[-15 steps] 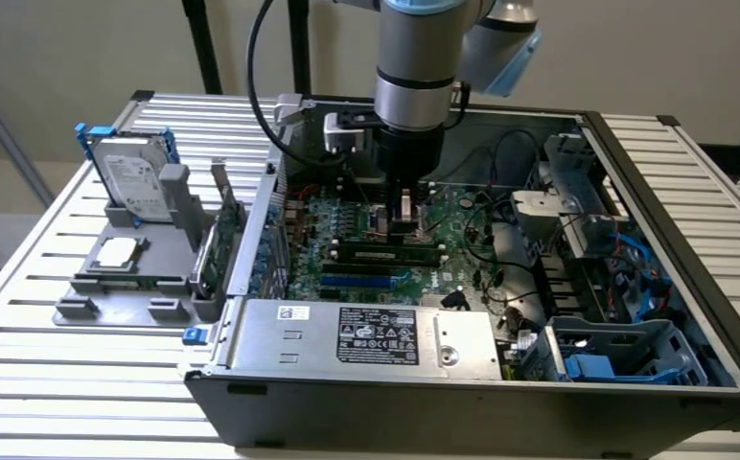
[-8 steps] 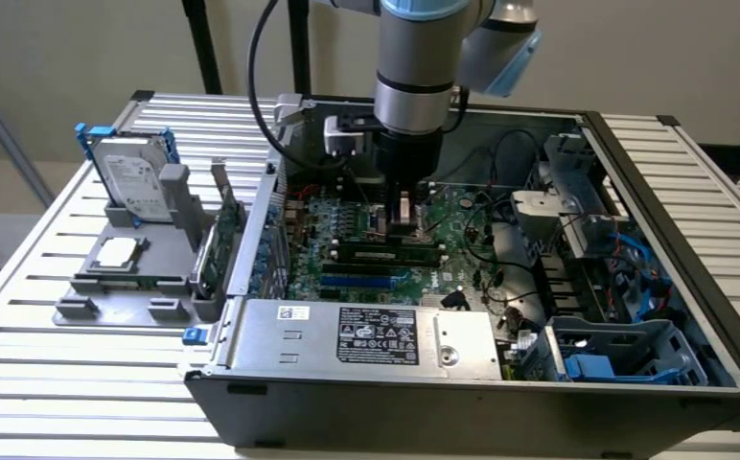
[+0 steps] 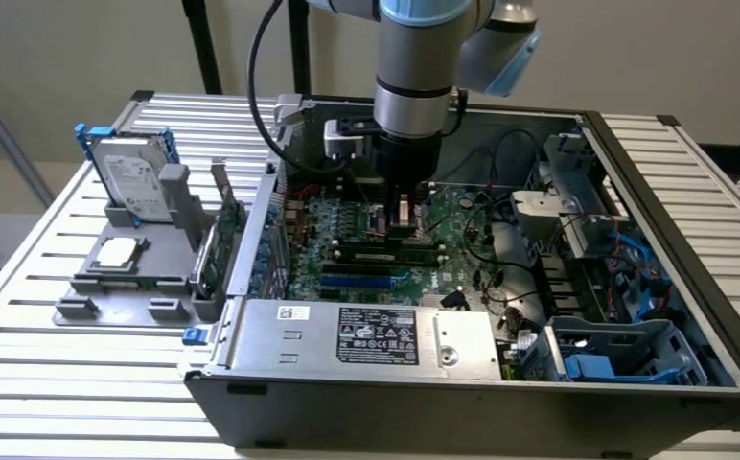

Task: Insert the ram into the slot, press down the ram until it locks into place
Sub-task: 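Press down the ram until it locks into place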

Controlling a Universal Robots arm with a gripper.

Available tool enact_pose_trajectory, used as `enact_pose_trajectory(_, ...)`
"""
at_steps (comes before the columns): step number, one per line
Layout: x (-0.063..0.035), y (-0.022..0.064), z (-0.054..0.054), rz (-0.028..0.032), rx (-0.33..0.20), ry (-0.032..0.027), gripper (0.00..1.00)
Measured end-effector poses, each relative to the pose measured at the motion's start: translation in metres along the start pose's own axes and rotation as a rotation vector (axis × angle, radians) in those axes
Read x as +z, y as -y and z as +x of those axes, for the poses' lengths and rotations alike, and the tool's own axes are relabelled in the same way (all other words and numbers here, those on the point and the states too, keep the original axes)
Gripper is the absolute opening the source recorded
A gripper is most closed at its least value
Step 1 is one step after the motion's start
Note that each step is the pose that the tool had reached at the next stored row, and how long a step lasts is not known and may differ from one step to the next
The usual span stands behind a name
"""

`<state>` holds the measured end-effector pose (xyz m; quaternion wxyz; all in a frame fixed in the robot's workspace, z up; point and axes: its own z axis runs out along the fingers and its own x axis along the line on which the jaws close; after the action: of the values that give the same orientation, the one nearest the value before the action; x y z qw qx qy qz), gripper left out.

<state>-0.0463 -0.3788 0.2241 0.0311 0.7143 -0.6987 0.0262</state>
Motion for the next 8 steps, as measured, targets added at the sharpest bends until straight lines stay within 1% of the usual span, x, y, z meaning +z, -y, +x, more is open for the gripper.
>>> enact_pose_trajectory(1,-0.0008,0.0000,0.000,-0.0005,0.000,0.0000,0.11)
enact_pose_trajectory(2,-0.0034,0.0001,0.000,-0.0006,0.000,0.0022,0.11)
enact_pose_trajectory(4,-0.0122,-0.0001,0.001,-0.0021,0.000,0.0009,0.11)
enact_pose_trajectory(8,-0.0305,-0.0001,0.002,-0.0034,0.000,0.0010,0.11)
